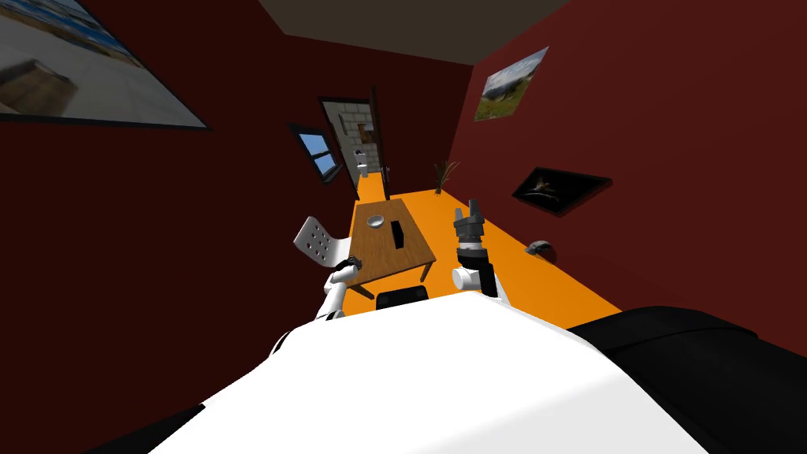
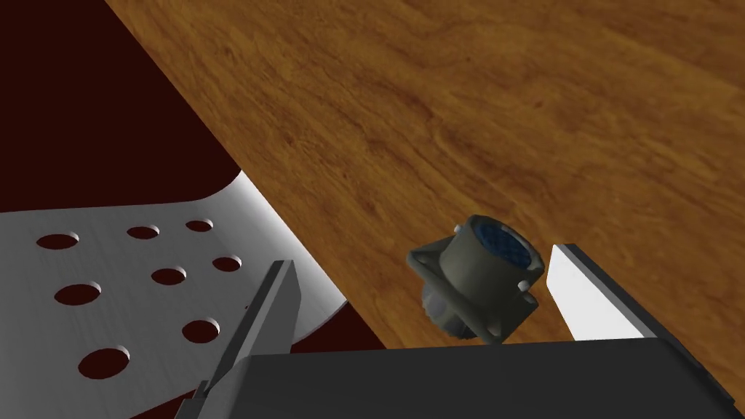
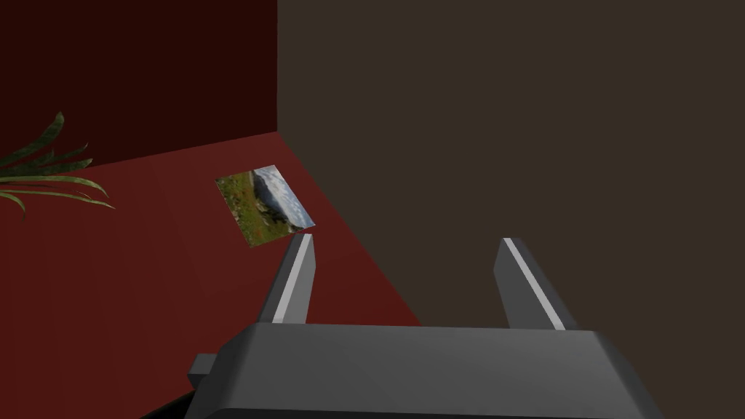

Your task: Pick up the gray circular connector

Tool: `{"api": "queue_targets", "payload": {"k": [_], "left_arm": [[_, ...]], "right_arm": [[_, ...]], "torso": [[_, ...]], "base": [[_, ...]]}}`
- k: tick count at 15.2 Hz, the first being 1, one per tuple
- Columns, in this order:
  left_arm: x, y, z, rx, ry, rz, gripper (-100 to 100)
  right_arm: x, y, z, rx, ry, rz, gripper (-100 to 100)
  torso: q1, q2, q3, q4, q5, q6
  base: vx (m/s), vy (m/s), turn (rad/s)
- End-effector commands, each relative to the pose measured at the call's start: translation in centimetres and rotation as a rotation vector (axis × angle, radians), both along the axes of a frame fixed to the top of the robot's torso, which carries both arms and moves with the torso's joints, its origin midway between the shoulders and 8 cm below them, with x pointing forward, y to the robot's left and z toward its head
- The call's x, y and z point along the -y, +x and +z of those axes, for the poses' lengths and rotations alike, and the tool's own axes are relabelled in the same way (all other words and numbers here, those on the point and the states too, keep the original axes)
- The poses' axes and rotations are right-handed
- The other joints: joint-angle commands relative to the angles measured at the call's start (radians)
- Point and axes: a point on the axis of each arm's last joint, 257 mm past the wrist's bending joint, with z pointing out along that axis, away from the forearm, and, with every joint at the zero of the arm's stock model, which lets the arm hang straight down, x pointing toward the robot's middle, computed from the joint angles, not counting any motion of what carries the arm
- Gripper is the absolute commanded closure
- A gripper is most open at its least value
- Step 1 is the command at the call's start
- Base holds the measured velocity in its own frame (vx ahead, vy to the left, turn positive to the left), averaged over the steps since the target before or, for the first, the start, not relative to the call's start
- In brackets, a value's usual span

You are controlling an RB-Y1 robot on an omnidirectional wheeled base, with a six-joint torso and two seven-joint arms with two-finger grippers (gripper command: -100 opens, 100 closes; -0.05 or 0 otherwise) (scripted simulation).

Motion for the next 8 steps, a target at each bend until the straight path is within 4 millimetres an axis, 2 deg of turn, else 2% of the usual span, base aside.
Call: {"api": "queue_targets", "payload": {"k": [1,5,8], "left_arm": [[0.00,0.00,0.00,0.000,0.000,0.000,100],[-0.01,0.03,0.03,0.001,0.000,0.000,100],[0.89,0.77,0.75,-0.010,-0.003,-0.022,100]], "right_arm": [[0.00,0.00,0.00,0.000,0.000,0.000,0],[0.00,0.00,0.00,0.000,0.000,0.000,0],[0.00,0.00,0.00,0.000,0.000,0.000,0]], "torso": [[0.000,0.000,0.000,0.000,0.000,0.000],[-0.001,0.002,0.001,0.000,0.000,0.000],[-0.002,0.005,0.003,0.001,0.000,-0.001]], "base": [[0.007,0.002,-0.003],[0.002,0.001,0.002],[-0.048,-0.018,0.126]]}}
